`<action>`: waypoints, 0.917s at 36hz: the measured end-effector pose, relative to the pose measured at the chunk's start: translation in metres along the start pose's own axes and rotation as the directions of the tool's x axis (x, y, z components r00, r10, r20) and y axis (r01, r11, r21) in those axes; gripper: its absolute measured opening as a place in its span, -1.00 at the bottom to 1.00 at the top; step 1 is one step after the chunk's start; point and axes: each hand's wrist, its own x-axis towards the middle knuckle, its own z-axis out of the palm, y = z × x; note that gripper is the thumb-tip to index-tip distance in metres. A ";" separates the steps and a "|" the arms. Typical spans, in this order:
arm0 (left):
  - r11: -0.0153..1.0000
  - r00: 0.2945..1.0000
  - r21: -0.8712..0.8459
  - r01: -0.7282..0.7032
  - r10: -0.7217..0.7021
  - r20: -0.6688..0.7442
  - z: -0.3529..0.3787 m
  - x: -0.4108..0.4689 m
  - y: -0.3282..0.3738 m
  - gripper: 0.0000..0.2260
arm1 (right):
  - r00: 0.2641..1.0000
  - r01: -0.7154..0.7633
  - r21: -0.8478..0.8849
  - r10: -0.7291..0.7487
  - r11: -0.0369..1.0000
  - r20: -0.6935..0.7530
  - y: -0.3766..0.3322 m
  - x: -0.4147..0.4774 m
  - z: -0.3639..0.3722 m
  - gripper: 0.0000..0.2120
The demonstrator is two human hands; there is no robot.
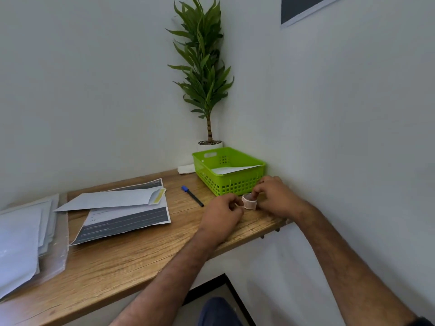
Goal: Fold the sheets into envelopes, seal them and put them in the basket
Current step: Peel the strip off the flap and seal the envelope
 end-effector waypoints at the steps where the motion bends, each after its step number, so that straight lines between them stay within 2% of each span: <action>1: 1.000 1.000 -0.014 -0.003 0.003 -0.007 -0.001 0.000 0.000 -0.88 | 1.000 0.007 0.020 -0.007 1.000 0.000 -0.001 0.000 0.000 -0.89; 8: 0.997 0.999 -0.073 -0.012 0.009 -0.037 -0.001 0.002 -0.002 -0.82 | 0.998 0.050 0.141 -0.044 0.989 -0.041 -0.013 0.001 0.006 -0.85; 12: 0.997 0.997 -0.073 -0.001 -0.005 -0.082 -0.001 0.005 -0.004 -0.81 | 0.997 0.051 0.205 -0.038 0.977 -0.067 -0.018 -0.003 0.010 -0.90; 18: 0.995 0.986 -0.096 0.026 -0.042 -0.161 -0.001 0.007 -0.008 -0.82 | 0.997 0.051 0.297 -0.034 0.953 -0.063 -0.018 -0.005 0.011 -0.82; 27: 0.997 0.989 -0.065 0.047 -0.056 -0.136 -0.002 0.008 -0.007 -0.89 | 0.995 0.071 0.308 -0.047 0.949 -0.082 -0.019 -0.011 0.012 -0.82; 32: 0.998 0.989 -0.045 0.050 -0.056 -0.138 -0.002 0.007 -0.007 -0.96 | 0.995 0.053 0.296 -0.026 0.954 -0.092 -0.018 -0.010 0.018 -0.93; 33: 0.998 0.989 -0.041 0.046 -0.052 -0.137 -0.002 0.007 -0.006 -0.96 | 0.995 0.054 0.300 -0.028 0.952 -0.092 -0.020 -0.011 0.017 -0.89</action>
